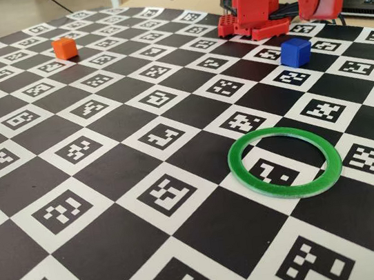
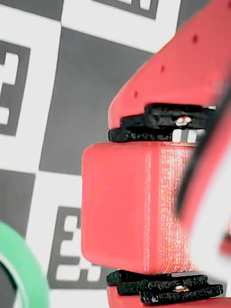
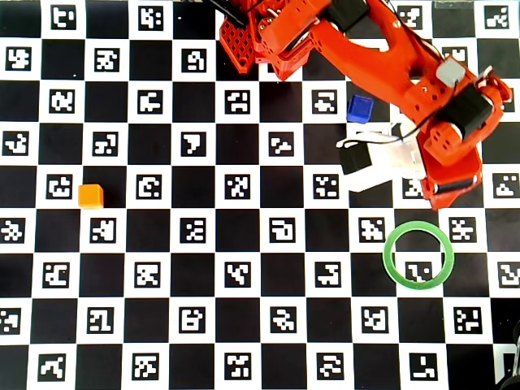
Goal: Grab the red cube then put it in the green circle then put the blue cube on top and finally the orange cube on top
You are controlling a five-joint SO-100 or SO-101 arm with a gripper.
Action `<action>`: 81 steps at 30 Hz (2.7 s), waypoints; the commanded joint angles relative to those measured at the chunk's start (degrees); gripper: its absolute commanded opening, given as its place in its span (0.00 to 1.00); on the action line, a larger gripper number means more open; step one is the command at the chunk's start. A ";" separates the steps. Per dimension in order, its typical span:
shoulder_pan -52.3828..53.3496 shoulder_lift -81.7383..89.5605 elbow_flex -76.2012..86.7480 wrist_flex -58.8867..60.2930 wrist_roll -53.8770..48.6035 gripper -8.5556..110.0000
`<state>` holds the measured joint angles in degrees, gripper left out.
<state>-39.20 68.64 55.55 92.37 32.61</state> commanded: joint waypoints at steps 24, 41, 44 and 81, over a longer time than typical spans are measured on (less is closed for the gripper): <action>6.33 -20.30 -23.82 -4.04 3.87 0.16; 5.98 -26.37 -23.82 -8.53 5.10 0.16; 5.80 -27.07 -23.82 -9.14 5.19 0.16; 4.92 -29.88 -22.32 -12.04 5.45 0.17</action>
<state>-34.01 36.56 36.91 80.60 37.79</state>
